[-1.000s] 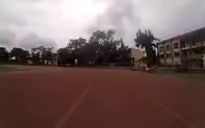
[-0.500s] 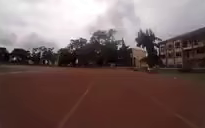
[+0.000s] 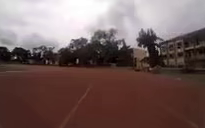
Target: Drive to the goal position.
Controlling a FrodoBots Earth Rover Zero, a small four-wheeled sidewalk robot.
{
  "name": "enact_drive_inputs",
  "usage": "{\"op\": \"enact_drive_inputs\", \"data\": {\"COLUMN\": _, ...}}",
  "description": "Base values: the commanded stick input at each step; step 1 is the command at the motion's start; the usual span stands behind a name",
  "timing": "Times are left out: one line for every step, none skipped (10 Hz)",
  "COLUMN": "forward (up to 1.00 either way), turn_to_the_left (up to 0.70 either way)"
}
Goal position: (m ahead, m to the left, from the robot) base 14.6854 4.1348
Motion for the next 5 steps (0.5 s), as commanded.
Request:
{"op": "enact_drive_inputs", "data": {"forward": 0.7, "turn_to_the_left": 0.0}}
{"op": "enact_drive_inputs", "data": {"forward": 0.7, "turn_to_the_left": 0.0}}
{"op": "enact_drive_inputs", "data": {"forward": 0.7, "turn_to_the_left": 0.0}}
{"op": "enact_drive_inputs", "data": {"forward": 0.7, "turn_to_the_left": 0.0}}
{"op": "enact_drive_inputs", "data": {"forward": 0.7, "turn_to_the_left": 0.0}}
